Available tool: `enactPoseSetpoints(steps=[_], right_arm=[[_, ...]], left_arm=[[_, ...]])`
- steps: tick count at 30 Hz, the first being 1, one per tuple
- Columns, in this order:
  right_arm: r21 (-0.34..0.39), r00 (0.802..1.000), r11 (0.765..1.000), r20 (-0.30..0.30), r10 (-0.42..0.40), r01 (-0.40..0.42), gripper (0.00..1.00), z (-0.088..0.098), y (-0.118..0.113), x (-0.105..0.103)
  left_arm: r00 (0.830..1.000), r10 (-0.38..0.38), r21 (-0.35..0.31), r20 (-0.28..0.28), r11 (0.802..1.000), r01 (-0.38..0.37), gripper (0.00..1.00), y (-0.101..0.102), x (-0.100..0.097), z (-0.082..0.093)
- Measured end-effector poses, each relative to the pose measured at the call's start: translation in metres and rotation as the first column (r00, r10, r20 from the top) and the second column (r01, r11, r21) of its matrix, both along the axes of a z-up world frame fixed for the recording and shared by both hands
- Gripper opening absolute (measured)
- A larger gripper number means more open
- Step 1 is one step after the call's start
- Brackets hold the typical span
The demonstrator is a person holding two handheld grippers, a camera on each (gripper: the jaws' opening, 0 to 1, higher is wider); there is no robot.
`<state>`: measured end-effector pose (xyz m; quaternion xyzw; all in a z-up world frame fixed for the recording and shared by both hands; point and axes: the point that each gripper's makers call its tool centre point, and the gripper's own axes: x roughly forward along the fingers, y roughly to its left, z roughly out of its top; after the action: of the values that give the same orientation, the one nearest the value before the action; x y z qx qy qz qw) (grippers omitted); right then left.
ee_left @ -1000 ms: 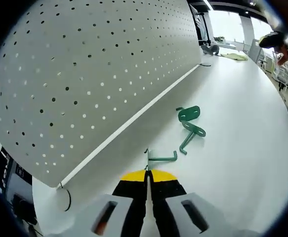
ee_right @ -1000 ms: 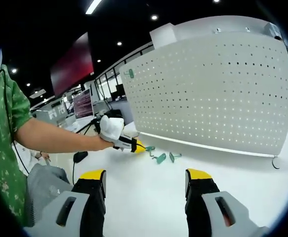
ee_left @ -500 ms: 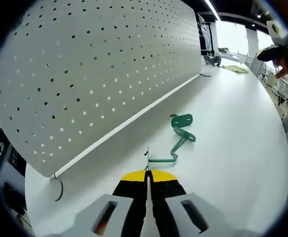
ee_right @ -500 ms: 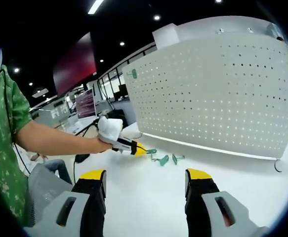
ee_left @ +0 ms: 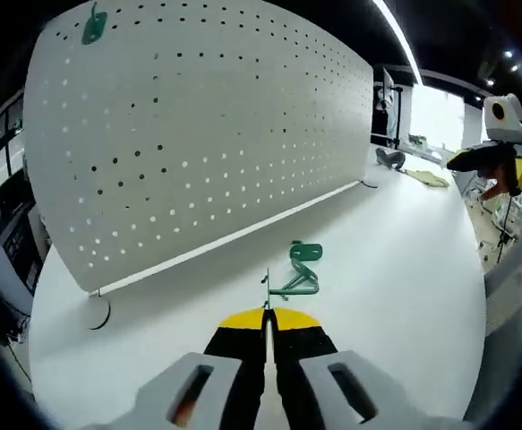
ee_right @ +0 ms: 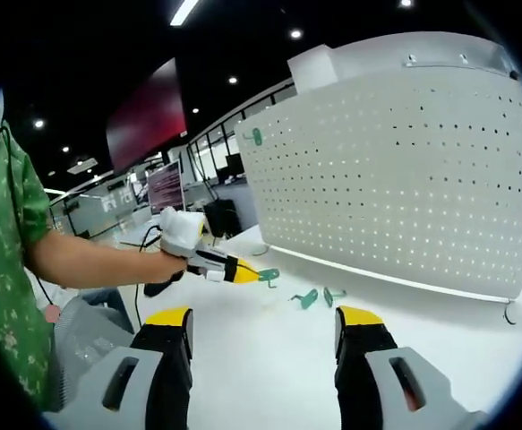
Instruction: Insert the hook assembly into the mounting plate slot until the hook locks in place.
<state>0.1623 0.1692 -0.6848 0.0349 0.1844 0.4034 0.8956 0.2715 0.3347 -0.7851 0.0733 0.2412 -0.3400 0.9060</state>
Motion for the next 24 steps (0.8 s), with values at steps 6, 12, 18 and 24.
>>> enactPoseSetpoints(steps=[6, 12, 18, 24], right_arm=[[0.005, 1.000, 1.000, 0.015, 0.022, -0.022, 0.65, 0.007, 0.006, -0.002], [0.019, 0.998, 0.999, 0.030, 0.047, -0.048, 0.62, 0.016, 0.011, -0.007], [0.039, 0.997, 0.997, 0.034, 0.066, -0.067, 0.57, 0.020, 0.013, -0.014], [0.052, 0.994, 0.993, 0.041, 0.102, -0.104, 0.50, 0.024, 0.020, -0.022]], left_arm=[[0.999, -0.035, -0.090, 0.026, 0.995, 0.037, 0.01, -0.012, -0.026, 0.032], [0.996, -0.085, -0.174, 0.030, 0.981, 0.089, 0.01, -0.023, -0.057, 0.057], [0.989, -0.142, -0.230, 0.038, 0.962, 0.147, 0.01, -0.028, -0.088, 0.077], [0.972, -0.231, -0.289, 0.052, 0.928, 0.236, 0.01, -0.041, -0.116, 0.097]])
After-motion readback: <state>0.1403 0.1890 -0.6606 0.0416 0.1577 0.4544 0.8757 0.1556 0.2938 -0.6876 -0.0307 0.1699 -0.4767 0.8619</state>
